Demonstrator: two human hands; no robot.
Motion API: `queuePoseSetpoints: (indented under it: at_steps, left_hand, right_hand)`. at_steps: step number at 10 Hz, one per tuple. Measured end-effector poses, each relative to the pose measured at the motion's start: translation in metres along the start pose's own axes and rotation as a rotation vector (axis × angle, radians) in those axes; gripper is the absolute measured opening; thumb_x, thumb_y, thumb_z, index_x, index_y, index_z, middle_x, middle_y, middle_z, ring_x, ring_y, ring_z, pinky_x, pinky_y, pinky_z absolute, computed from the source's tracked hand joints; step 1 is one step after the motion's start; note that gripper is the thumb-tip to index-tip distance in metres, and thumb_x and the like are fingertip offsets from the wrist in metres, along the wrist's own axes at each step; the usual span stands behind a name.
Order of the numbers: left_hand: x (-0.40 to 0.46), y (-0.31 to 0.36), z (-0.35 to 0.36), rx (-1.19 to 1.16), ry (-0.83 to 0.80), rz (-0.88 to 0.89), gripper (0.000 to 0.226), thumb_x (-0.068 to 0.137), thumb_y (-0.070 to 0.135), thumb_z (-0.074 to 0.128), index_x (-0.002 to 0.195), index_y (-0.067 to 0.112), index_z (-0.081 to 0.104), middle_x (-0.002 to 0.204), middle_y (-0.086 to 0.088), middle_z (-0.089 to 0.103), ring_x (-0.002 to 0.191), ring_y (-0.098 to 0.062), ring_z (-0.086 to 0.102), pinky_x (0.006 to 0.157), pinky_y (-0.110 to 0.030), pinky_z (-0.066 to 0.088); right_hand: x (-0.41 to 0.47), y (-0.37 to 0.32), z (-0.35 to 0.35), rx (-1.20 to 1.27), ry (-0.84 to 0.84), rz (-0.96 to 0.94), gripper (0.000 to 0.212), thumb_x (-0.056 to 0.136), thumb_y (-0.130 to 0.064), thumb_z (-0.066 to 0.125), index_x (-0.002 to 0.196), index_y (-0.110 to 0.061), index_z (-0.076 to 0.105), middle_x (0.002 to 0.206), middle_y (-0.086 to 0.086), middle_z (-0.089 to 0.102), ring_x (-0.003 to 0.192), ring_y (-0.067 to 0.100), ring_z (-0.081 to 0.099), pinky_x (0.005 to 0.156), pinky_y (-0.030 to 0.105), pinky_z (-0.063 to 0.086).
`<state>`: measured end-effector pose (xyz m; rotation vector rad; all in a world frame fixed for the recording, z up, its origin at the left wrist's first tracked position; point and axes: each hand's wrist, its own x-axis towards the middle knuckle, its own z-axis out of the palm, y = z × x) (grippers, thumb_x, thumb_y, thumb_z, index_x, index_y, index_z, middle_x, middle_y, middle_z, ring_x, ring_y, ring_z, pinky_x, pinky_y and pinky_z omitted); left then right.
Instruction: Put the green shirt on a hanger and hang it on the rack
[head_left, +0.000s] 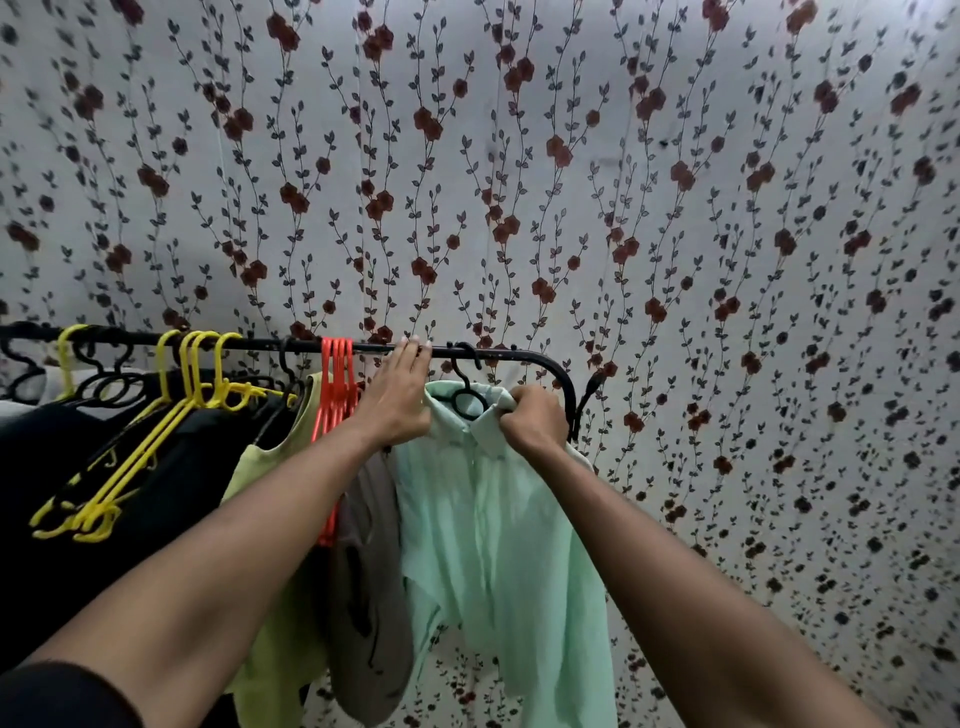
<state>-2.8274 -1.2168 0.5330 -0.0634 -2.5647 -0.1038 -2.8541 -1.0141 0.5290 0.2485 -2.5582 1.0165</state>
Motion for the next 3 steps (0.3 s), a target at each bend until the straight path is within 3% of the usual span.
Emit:
queuePoseSetpoints:
  at_steps: [2, 3]
  left_hand:
    - [-0.035, 0.013, -0.008, 0.014, -0.024, 0.005, 0.091, 0.091, 0.024, 0.064, 0.162, 0.010, 0.010, 0.170, -0.014, 0.011, 0.158, -0.028, 0.012, 0.124, -0.038, 0.005]
    - [-0.054, 0.021, -0.035, -0.009, -0.008, 0.001, 0.089, 0.092, 0.028, 0.066, 0.162, 0.011, 0.013, 0.169, -0.014, 0.016, 0.156, -0.029, 0.020, 0.124, -0.040, 0.013]
  right_hand:
    - [-0.004, 0.002, -0.013, -0.024, -0.035, -0.045, 0.018, 0.093, -0.027, 0.062, 0.105, -0.022, 0.075, 0.091, 0.002, 0.073, 0.086, 0.022, 0.068, 0.067, 0.029, 0.052]
    - [-0.012, 0.000, -0.027, 0.047, -0.017, -0.115, 0.027, 0.099, -0.033, 0.062, 0.120, -0.020, 0.072, 0.106, 0.001, 0.075, 0.085, 0.015, 0.064, 0.067, 0.025, 0.052]
